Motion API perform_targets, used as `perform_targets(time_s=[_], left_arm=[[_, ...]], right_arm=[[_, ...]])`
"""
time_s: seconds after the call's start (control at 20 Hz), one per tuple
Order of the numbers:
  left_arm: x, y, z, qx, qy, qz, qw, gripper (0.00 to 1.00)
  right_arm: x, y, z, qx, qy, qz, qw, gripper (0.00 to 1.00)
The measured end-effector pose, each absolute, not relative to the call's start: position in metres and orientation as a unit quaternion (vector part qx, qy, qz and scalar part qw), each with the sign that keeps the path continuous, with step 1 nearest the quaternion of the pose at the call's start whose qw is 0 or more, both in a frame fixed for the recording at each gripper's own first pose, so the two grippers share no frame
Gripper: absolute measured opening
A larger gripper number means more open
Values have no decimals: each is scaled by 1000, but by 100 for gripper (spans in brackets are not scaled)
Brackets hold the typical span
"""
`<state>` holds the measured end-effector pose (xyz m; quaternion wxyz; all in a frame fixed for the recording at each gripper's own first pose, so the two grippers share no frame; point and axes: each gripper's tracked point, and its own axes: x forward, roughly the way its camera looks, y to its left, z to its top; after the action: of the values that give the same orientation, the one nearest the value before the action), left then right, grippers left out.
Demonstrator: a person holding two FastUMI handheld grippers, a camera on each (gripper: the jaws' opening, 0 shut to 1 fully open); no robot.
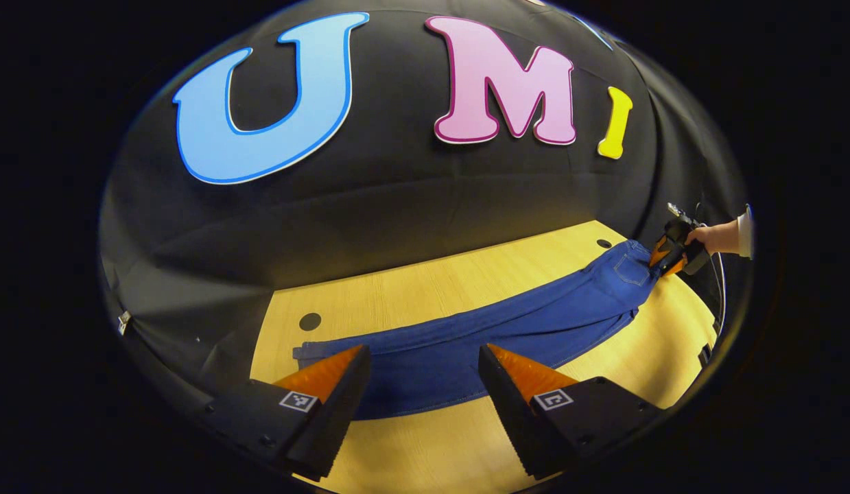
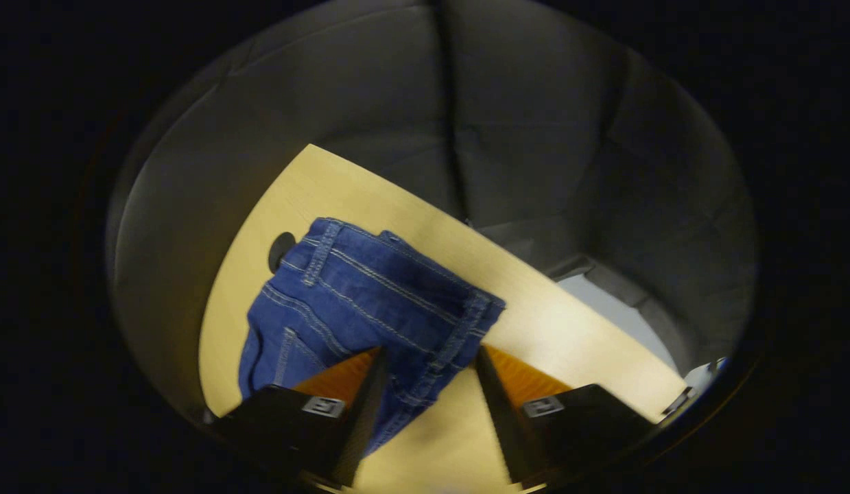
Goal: Grasp the waist and the cuffs of the jeans and fold them to make the two legs overlap; first hold the waist and fold one-third of the jeans toward the cuffs, then hold the cuffs and fold the remaining one-third in the same direction to finish folding.
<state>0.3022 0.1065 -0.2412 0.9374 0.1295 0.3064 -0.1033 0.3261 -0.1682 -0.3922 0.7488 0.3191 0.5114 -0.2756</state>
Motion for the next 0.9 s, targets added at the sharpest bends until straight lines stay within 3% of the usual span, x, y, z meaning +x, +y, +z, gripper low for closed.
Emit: perform_targets(time_s=[0.05,0.25,0.45,0.75,0.9], left_arm=[[302,106,-244,127,307,-104,937,98],[299,109,-250,121,313,-105,936,98],[292,124,-247,119,313,-97,937,99],[273,147,-240,88,314,-80,942,99],[262,158,-233,82,311,-68,944,99]], right_arm=[[333,-167,-390,323,503,-270,755,45],[331,-169,-383,288,471,-268,789,7],[345,-162,-342,242,413,-235,846,7],[361,-102,-243,148,330,-126,924,7],[336,-61,-176,106,287,-61,950,7]])
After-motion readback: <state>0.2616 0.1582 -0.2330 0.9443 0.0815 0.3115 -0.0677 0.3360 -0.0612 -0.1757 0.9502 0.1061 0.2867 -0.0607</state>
